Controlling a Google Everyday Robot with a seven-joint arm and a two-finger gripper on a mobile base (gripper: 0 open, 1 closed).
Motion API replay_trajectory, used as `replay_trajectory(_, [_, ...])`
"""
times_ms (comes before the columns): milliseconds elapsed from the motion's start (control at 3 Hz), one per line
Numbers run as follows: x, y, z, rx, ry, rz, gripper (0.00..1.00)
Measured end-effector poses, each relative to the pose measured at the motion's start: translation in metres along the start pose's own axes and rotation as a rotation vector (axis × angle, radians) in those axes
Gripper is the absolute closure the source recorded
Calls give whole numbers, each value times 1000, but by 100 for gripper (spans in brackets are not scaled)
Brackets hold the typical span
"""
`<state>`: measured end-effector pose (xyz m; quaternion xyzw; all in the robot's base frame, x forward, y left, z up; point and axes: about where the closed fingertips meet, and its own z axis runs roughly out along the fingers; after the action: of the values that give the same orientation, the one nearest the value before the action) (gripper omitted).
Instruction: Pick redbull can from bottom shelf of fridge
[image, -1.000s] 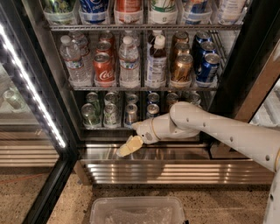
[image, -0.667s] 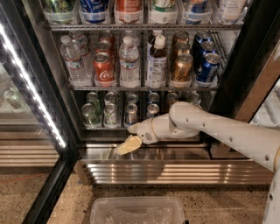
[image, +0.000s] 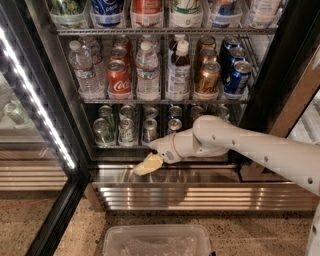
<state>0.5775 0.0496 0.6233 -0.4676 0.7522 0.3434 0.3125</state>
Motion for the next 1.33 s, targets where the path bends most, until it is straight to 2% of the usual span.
replay_trajectory(333, [-2,-13,-13,80,25,-22,29])
replay_trajectory(1000, [-6,-33,-23,169,78,-48,19])
replay_trajectory(1333, [-9,-45,-24,201,111,-61,24])
